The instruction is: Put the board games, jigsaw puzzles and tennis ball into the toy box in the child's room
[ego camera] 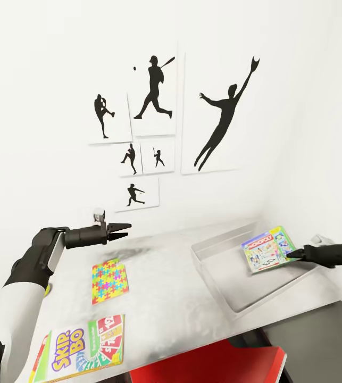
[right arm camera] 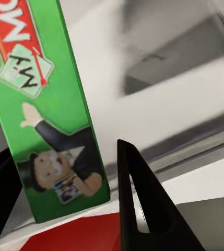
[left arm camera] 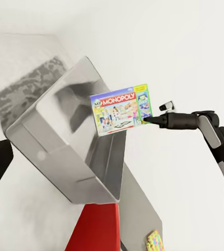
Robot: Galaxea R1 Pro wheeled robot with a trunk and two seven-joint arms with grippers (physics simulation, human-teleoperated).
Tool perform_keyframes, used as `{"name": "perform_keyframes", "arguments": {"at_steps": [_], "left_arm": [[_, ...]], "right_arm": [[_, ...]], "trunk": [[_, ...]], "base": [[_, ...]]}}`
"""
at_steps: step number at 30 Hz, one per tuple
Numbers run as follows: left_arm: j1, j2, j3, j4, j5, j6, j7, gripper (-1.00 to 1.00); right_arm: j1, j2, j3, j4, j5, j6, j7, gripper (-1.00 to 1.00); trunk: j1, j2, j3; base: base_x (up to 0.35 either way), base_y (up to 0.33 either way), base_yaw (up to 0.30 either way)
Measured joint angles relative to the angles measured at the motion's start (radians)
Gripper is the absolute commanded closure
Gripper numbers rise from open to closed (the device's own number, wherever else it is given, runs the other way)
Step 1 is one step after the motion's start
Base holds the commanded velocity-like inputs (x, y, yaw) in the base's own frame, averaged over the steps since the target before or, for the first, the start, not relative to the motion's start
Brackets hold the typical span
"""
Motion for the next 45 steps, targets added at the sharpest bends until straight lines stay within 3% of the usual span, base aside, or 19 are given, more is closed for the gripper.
{"name": "perform_keyframes", "arguments": {"at_steps": [8,13,21,35,38,40,45], "left_arm": [[-0.001,-0.001,0.000,-0.003,0.000,0.000,0.000,-1.00],[-0.003,-0.001,0.000,-0.004,0.000,0.000,0.000,-1.00],[-0.003,-0.001,0.000,-0.004,0.000,0.000,0.000,-1.00],[-0.003,0.001,0.000,-0.004,0.000,0.000,-0.001,-1.00],[-0.003,0.001,0.000,-0.005,0.000,0.000,-0.001,-1.00],[-0.004,0.001,0.000,-0.005,0.000,0.000,-0.001,-1.00],[-0.007,0.001,0.000,-0.005,0.001,0.000,-0.003,-1.00]], "right_arm": [[-0.070,-0.004,-0.002,-0.006,-0.008,0.001,0.003,1.00],[-0.126,0.001,-0.001,0.043,-0.004,0.001,0.048,1.00],[-0.141,0.005,0.004,0.064,0.001,0.001,0.093,1.00],[-0.142,0.013,0.009,0.066,0.005,0.001,0.103,1.00],[-0.142,0.013,0.039,0.067,0.019,0.000,0.101,1.00],[-0.142,0.012,0.080,0.068,0.029,0.001,0.101,1.00],[-0.142,0.009,0.107,0.073,0.033,0.001,0.101,1.00]], "trunk": [[0.000,0.000,0.000],[0.000,0.000,0.000],[0.000,0.000,0.000],[0.000,0.000,-0.008],[0.000,0.000,-0.013],[0.000,0.000,-0.016],[0.000,0.000,-0.024]], "base": [[0.000,0.000,0.000],[0.000,0.000,0.000],[0.000,0.000,0.000],[0.000,0.000,0.000],[0.000,0.000,0.000],[0.000,0.000,0.000],[0.000,0.000,0.000]]}}
